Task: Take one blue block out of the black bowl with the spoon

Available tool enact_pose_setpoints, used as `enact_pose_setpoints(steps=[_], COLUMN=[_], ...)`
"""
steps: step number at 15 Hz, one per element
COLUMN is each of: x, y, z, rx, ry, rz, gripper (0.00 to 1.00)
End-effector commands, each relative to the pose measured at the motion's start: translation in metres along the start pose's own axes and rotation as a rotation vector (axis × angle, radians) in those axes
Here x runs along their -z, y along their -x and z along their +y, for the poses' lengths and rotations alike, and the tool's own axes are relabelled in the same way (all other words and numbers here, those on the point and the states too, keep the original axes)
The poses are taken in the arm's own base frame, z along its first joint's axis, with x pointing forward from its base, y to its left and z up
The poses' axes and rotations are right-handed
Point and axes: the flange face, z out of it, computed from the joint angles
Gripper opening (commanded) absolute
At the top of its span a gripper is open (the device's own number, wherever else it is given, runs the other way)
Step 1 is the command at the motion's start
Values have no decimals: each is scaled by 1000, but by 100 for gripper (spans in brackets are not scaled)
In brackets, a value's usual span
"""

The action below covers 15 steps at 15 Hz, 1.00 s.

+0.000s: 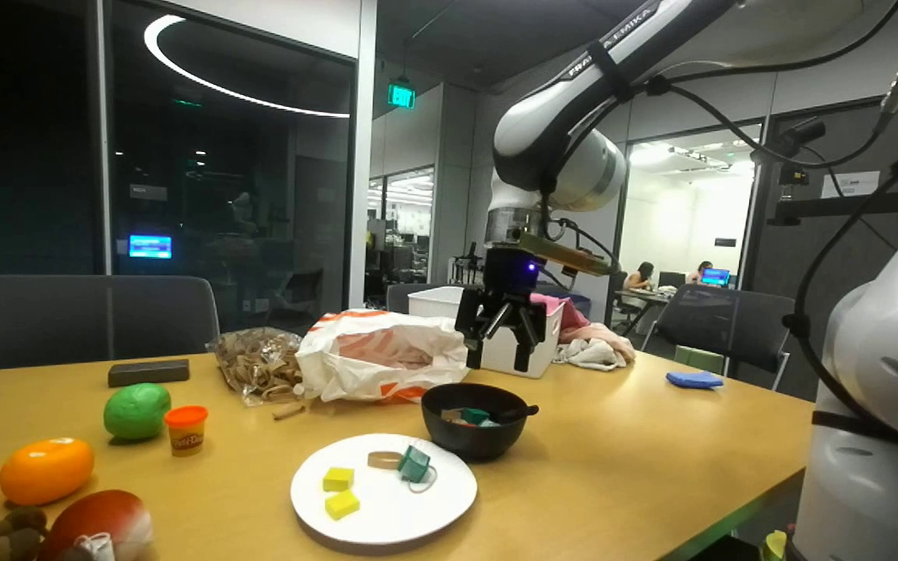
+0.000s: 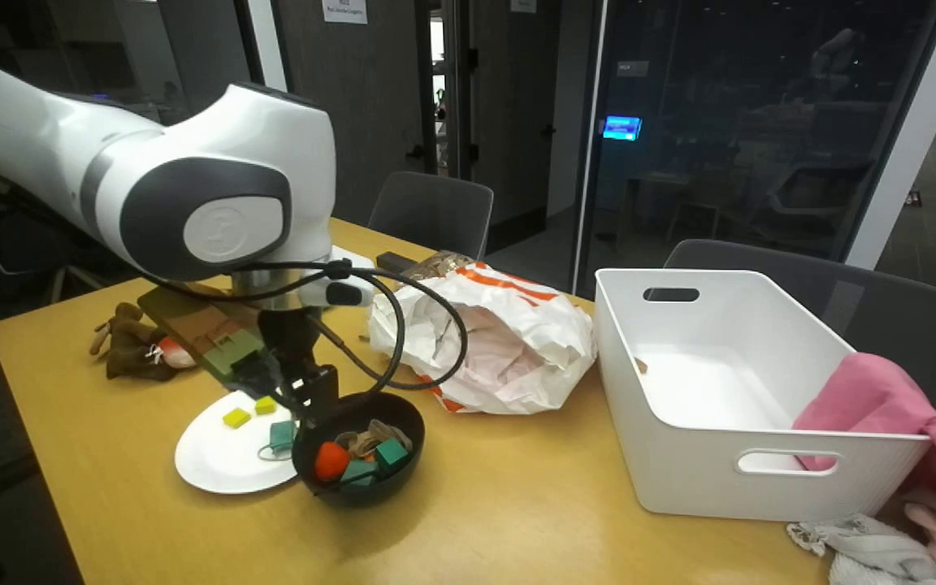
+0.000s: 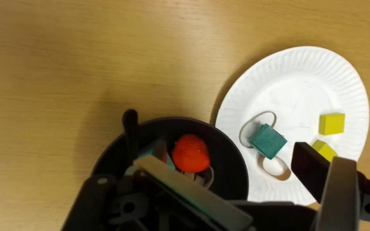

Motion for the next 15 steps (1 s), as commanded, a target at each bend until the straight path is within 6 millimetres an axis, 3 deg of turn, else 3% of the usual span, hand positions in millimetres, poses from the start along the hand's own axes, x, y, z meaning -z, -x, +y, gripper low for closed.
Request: enact_pose_setpoints(steps=[1,9,15], x=[-7,-32,-40], y=[12,15,4], z=[20,55,64], rx=[-61,-125,-129], ry=[-11,30,8], rz=[-24,-22,3], gripper=[100,100,100])
